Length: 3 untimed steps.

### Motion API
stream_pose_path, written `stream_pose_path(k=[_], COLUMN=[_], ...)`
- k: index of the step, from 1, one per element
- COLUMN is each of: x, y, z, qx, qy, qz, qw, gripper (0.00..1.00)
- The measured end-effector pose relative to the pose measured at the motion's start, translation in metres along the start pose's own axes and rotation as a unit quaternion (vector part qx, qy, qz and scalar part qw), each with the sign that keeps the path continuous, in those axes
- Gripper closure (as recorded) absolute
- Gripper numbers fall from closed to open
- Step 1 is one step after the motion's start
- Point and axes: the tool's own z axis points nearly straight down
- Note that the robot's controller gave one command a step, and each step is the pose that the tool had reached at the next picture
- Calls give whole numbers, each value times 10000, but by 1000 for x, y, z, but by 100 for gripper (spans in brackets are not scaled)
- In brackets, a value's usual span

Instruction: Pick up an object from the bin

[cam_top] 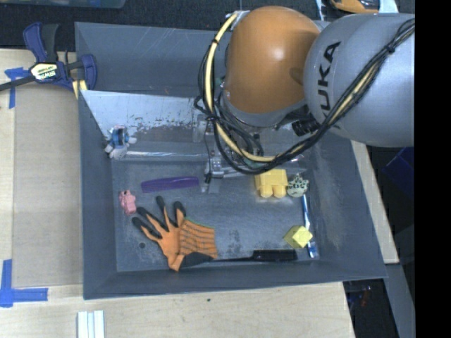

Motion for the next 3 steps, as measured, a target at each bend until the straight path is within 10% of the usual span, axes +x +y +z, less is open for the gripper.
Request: stream_pose_path(k=[1, 2, 3], x=[-2, 39, 83], y=[0, 16, 35], z=[-4, 77, 77], qx=[-7, -6, -14], qy=[-38, -51, -83], qz=[10, -602, -722], qw=[10000, 9982, 9974], gripper=[0, 0, 0])
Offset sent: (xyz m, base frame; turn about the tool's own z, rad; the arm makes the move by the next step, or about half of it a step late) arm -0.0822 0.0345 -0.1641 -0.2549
